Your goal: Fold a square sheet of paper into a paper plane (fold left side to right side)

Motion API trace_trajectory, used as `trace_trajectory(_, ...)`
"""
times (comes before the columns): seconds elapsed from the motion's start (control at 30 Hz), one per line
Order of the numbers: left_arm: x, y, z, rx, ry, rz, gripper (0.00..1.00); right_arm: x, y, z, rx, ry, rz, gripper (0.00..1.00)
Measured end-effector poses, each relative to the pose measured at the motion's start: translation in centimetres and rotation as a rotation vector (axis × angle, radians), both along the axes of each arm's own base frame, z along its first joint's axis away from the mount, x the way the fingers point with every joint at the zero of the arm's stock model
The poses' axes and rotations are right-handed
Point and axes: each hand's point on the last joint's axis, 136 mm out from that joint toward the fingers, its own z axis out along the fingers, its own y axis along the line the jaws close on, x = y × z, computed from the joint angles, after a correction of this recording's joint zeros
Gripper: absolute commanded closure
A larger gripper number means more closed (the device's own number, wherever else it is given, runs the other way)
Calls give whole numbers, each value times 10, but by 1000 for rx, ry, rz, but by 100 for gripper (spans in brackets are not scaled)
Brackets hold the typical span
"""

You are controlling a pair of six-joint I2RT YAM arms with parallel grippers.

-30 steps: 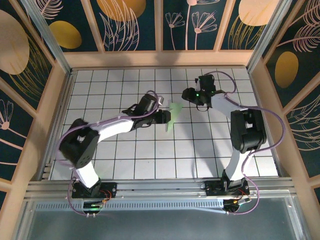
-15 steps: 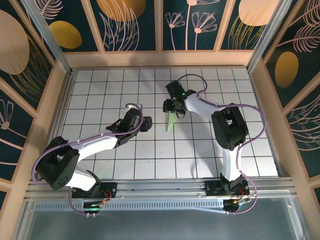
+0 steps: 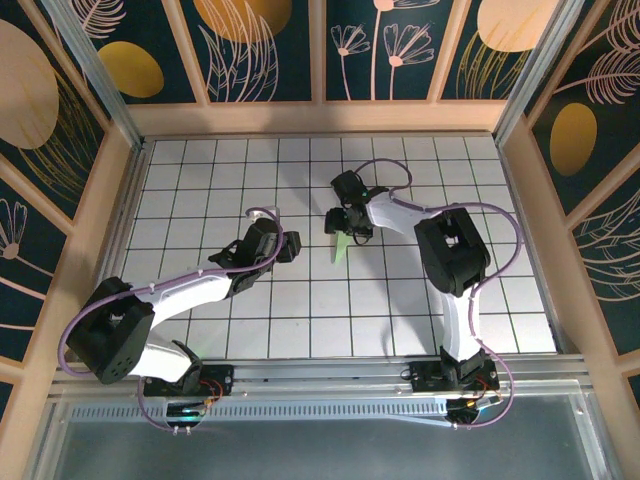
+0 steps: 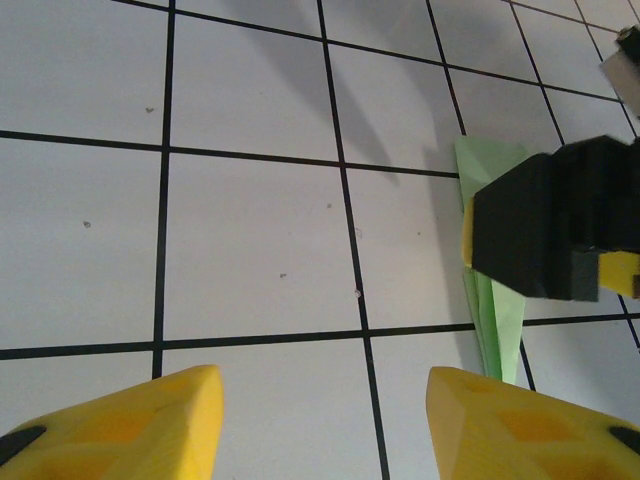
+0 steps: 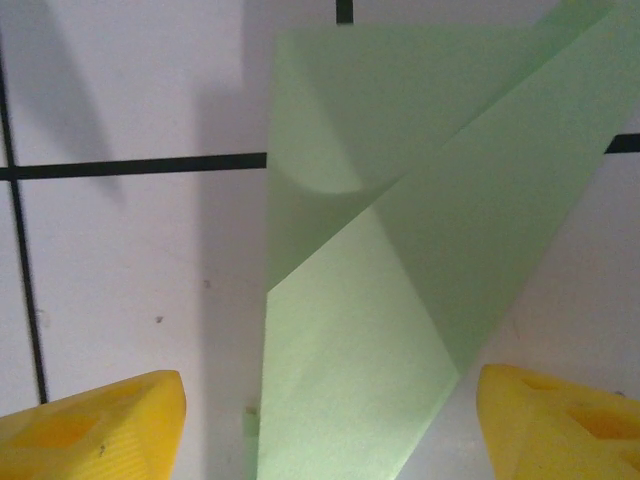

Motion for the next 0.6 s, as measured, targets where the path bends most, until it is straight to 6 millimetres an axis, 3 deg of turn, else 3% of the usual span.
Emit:
trace_trajectory(0.23, 1, 1, 0, 4, -3, 6, 44, 3, 5, 0, -10, -10, 43, 28)
trace_trajectory(0.6, -3, 7, -6, 15, 4, 19, 43, 6, 43, 6, -30, -76, 203, 29)
